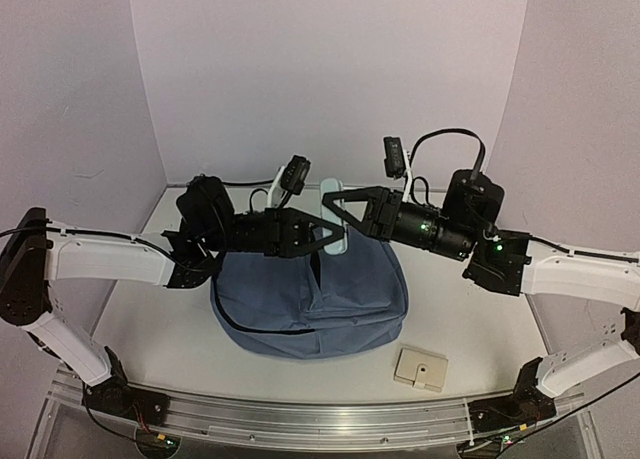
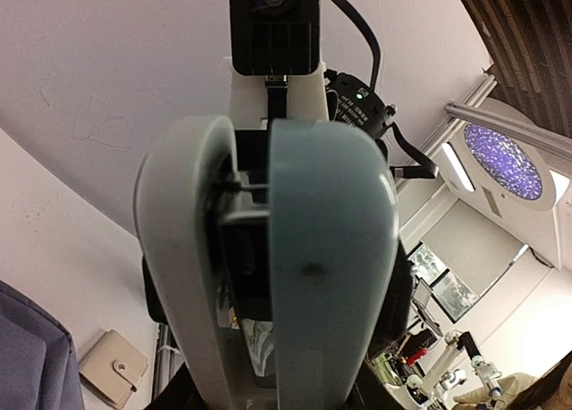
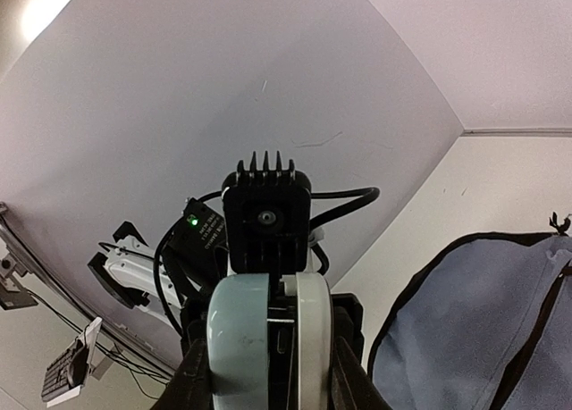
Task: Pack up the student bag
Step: Pick up the stationery from the center of the board, then place the stationery in the student bag.
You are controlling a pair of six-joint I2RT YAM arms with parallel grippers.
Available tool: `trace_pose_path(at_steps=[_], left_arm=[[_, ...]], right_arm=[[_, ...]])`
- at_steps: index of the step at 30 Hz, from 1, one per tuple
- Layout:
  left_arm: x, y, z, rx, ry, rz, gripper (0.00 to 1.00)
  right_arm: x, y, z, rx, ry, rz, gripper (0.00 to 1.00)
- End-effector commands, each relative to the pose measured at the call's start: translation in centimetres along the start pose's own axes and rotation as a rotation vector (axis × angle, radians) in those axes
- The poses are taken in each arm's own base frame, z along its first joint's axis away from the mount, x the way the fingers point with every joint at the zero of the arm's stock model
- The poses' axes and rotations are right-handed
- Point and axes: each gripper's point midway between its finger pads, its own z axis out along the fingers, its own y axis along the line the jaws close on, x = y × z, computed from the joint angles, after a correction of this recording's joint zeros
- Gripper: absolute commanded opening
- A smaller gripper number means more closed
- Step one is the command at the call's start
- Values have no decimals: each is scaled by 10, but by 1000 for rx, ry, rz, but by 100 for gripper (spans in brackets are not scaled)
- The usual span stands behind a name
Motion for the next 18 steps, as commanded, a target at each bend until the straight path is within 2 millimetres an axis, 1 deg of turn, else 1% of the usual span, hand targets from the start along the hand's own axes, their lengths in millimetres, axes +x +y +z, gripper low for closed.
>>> trace_pose_path(at_steps=[1,2,5,7,10,13,16,18], left_arm=[[-24,29,-27,-196,-118,-41,0],[-22,38,-34,-244,-120,-64,0],[-14,69,-60,-412,-132,-150,0],[-9,86,-82,-511,-144,-204,0],[0,109,-114,-644,-163,-285,0],[13,128,-142,-784,-169,-349,0],[22,136,-158,-864,-172,-379,0],[25,138,-163,-884,-176,-395,0]], right_arm=[[-10,-7,-13,130,-14,-81,38],[-13,-13,-17,176,-24,-94,44],[-18,-36,-24,331,-30,-135,65],[-18,-55,-27,451,-16,-165,72],[-12,-82,-29,625,21,-207,75],[-2,-101,-21,735,65,-233,76],[18,-121,-5,812,146,-262,74],[28,-133,5,853,184,-275,71]])
